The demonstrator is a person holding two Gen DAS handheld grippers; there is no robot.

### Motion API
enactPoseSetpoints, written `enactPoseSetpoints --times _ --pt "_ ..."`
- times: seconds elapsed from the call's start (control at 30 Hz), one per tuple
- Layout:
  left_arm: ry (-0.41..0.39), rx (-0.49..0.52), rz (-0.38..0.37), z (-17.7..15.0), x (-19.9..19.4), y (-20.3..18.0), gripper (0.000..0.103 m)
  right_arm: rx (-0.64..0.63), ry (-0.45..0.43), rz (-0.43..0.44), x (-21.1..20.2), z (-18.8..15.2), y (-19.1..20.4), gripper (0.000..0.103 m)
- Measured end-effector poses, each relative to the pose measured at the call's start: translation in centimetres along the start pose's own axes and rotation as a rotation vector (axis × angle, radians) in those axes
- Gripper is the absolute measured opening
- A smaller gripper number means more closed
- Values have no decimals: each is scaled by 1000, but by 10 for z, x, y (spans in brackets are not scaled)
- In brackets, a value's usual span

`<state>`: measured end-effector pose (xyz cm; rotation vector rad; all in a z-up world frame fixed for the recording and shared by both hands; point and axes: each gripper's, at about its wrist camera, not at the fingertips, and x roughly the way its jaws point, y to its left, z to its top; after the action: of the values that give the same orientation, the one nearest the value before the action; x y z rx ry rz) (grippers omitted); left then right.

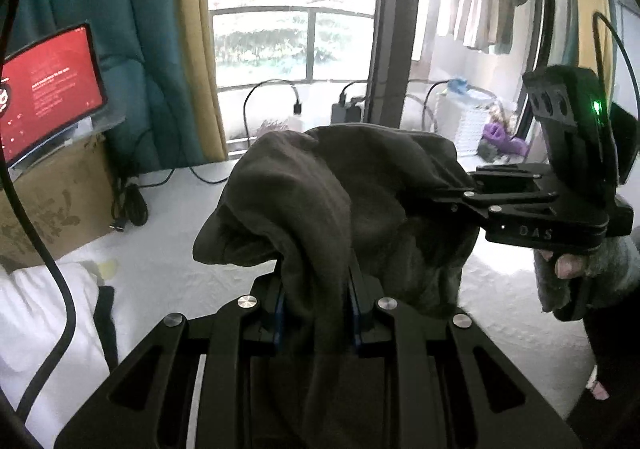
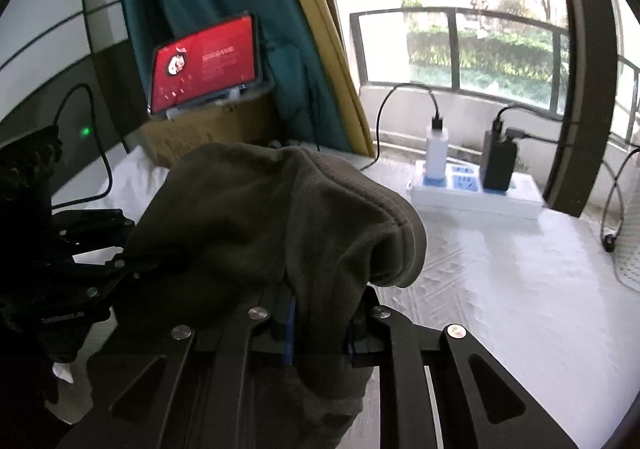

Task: Fold small clothes

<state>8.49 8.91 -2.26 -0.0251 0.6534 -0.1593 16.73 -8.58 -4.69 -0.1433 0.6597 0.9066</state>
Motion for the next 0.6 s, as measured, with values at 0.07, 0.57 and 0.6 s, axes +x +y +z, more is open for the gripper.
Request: enactPoseSetpoints --times 0.07,0.57,0.6 --pt "-18 9 3 0 -9 -4 22 -8 -23 -7 -17 -2 6 17" --pt "-155 55 -20 5 -77 -34 22 -63 -173 -69 -113 -10 48 17" --pt "-163 59 -21 4 -81 -36 22 -66 -179 -71 -117 -10 50 17"
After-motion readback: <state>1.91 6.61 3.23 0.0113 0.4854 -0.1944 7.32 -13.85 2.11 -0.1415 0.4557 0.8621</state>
